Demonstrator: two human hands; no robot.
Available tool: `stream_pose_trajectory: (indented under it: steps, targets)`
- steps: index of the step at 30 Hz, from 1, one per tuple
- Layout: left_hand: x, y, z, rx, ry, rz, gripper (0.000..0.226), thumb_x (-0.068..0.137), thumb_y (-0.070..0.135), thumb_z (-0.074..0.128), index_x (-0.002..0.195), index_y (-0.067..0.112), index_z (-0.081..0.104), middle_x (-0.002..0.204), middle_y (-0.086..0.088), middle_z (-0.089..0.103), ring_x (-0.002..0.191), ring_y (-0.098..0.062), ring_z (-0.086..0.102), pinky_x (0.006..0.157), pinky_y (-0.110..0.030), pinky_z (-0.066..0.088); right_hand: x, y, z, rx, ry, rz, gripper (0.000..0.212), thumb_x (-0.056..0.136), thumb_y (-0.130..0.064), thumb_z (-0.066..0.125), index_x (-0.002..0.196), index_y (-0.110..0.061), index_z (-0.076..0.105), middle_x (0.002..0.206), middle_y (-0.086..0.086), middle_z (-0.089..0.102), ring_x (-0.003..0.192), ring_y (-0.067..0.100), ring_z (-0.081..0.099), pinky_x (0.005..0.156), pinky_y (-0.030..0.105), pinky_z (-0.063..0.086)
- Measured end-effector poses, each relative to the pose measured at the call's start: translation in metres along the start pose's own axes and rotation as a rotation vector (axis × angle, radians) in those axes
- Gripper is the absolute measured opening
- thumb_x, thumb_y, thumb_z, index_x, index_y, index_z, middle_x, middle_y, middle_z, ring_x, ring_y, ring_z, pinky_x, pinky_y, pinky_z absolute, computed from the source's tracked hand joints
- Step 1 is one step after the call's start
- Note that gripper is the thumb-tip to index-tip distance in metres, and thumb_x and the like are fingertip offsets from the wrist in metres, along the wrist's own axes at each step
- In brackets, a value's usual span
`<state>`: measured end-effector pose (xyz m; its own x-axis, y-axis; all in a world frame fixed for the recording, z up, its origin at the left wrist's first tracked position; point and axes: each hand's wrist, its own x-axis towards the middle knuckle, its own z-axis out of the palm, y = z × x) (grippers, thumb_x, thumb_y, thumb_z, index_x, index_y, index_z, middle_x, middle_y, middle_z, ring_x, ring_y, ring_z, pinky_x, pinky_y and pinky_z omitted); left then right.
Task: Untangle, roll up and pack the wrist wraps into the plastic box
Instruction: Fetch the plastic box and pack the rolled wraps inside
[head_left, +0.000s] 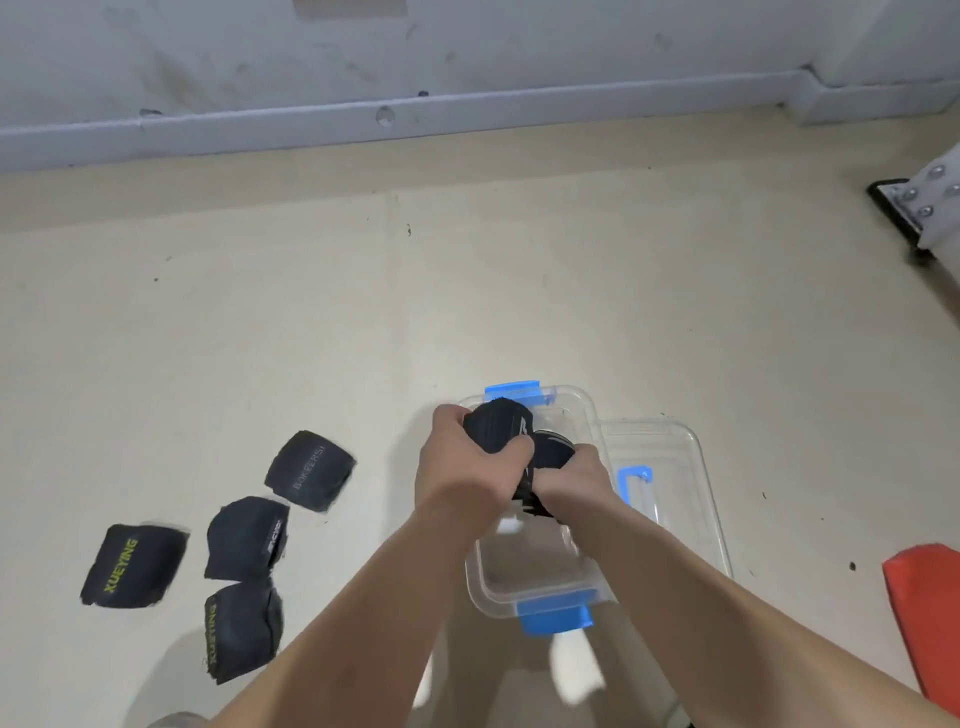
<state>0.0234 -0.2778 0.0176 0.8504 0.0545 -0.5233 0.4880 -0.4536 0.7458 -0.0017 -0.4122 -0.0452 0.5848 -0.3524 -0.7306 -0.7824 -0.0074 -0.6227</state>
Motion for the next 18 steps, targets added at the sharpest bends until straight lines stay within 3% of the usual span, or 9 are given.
stream_pose_trajectory:
  steps: [4, 6, 9, 13, 16, 18]
  targets:
    - [-0.002, -0.008, 0.010, 0.079, 0.044, -0.020, 0.042, 0.085, 0.039, 0.076, 0.115, 0.029, 0.047, 0.093, 0.015, 0.064, 0.079, -0.001, 0.063, 0.066, -0.026, 0.052, 0.030, 0.009, 0.016, -0.322, 0.164, -0.139, 0.042, 0.088, -0.032, 0.071, 0.119, -0.018, 0.047, 0.112, 0.003, 0.058, 0.095, 0.025, 0.064, 0.083, 0.041, 0.058]
    - [-0.005, -0.009, 0.011, 0.138, 0.034, -0.015, 0.043, 0.083, 0.041, 0.073, 0.115, 0.034, 0.045, 0.094, 0.015, 0.064, 0.080, -0.003, 0.064, 0.066, -0.028, 0.051, 0.036, 0.006, 0.022, -0.462, 0.191, -0.193, 0.042, 0.099, -0.042, 0.054, 0.133, -0.019, 0.043, 0.115, 0.001, 0.055, 0.095, 0.026, 0.063, 0.086, 0.043, 0.055]
    - [-0.006, -0.006, 0.013, 0.215, 0.000, -0.010, 0.048, 0.082, 0.044, 0.070, 0.119, 0.035, 0.041, 0.094, 0.015, 0.064, 0.086, -0.011, 0.067, 0.071, -0.033, 0.054, 0.050, 0.009, 0.030, -0.930, 0.217, -0.363, 0.073, 0.102, -0.031, 0.051, 0.163, -0.014, 0.014, 0.134, 0.004, 0.046, 0.101, 0.028, 0.064, 0.081, 0.036, 0.050]
    - [-0.005, 0.001, 0.016, 0.273, -0.038, -0.006, 0.040, 0.087, 0.043, 0.067, 0.113, 0.034, 0.038, 0.098, 0.014, 0.061, 0.093, -0.020, 0.065, 0.074, -0.034, 0.051, 0.063, -0.006, 0.026, -1.318, 0.210, -0.497, 0.047, 0.097, -0.024, 0.051, 0.142, -0.014, 0.040, 0.113, 0.007, 0.060, 0.104, 0.029, 0.062, 0.073, 0.033, 0.041]
    - [-0.011, 0.001, 0.018, 0.298, -0.051, -0.003, 0.038, 0.090, 0.042, 0.065, 0.111, 0.035, 0.034, 0.104, 0.011, 0.063, 0.095, -0.022, 0.063, 0.074, -0.033, 0.047, 0.063, -0.013, 0.023, -1.591, 0.197, -0.565, 0.033, 0.094, -0.026, 0.052, 0.125, -0.018, 0.045, 0.088, -0.001, 0.055, 0.097, 0.025, 0.058, 0.074, 0.034, 0.036]
    - [-0.016, -0.002, 0.014, 0.316, -0.052, 0.005, 0.038, 0.090, 0.045, 0.064, 0.109, 0.038, 0.032, 0.107, 0.012, 0.064, 0.098, -0.021, 0.063, 0.076, -0.033, 0.046, 0.061, -0.020, 0.021, -1.737, 0.191, -0.635, 0.028, 0.094, -0.028, 0.051, 0.120, -0.019, 0.045, 0.085, -0.003, 0.057, 0.095, 0.024, 0.056, 0.077, 0.037, 0.032]
